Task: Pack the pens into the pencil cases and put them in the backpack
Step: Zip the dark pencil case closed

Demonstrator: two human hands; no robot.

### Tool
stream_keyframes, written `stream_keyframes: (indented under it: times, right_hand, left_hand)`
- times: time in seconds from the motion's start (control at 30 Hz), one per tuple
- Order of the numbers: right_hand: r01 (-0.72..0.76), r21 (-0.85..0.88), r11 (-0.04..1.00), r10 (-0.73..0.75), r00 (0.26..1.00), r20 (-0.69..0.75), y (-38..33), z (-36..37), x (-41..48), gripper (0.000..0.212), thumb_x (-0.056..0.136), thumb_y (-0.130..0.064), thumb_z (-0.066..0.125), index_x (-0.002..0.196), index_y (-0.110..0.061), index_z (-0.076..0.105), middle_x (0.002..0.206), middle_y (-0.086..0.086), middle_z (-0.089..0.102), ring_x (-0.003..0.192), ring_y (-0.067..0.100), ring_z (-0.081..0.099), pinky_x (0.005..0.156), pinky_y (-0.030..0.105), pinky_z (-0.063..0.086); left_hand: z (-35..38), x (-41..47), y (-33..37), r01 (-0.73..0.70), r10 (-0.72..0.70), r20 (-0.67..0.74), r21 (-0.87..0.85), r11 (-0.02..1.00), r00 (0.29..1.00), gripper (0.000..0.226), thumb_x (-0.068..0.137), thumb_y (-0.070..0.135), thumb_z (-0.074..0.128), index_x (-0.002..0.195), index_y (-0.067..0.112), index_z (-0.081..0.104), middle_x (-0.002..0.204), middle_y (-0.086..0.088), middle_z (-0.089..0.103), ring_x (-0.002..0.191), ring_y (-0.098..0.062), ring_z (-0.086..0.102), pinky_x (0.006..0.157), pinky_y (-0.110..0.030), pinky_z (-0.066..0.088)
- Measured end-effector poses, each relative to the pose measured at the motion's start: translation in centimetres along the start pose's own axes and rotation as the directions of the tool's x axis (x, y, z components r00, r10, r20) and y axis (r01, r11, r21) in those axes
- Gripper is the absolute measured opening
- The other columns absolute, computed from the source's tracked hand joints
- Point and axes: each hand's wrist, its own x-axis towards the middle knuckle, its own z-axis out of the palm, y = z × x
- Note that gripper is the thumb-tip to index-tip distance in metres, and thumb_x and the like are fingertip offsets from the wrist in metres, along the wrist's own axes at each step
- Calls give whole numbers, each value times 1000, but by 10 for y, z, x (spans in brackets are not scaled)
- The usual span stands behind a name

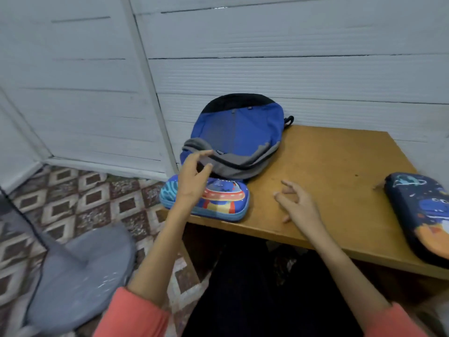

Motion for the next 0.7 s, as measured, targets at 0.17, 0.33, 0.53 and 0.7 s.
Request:
stream_keyframes:
  times: [0.17,0.33,0.53,0.7]
  right_hand:
    - [-131,149,980,103,978,182,-17,49,-2,52,82,-48,69,127,-27,51,100,-6,57,66,13,60,52,39,56]
    - [-142,119,983,114,969,218,-25,68,-5,67,66,-66,70,119,-28,53,106,-9,64,69,19,72,62,50,59]
    - [-186,179,966,144,964,224,-28,65,-2,56,77,-41,77,123,-20,51,107,2,64,74,17,72,57,39,59]
    - [-219,234,947,170,962,215,-26,44,0,55,78,-33,79,124,-15,55,105,5,68,68,17,68,47,29,54]
  left_hand:
    - [-64,7,-47,298,-290,-70,161,941,954,35,90,14,65,124,8,61,130,-13,56,115,-27,54,92,-34,43]
    - [-75,-2,-70,453,-469,119,135,881,875,52,91,30,66,136,9,52,134,-12,55,117,-27,54,89,-40,48]
    - [-74,-1,-70,451,-470,109,156,879,876,53,91,31,66,137,9,52,132,-15,56,116,-28,55,92,-43,51]
    - [-64,-4,-63,447,-471,154,170,878,869,55,87,39,70,133,13,54,128,-12,59,113,-26,57,94,-47,52]
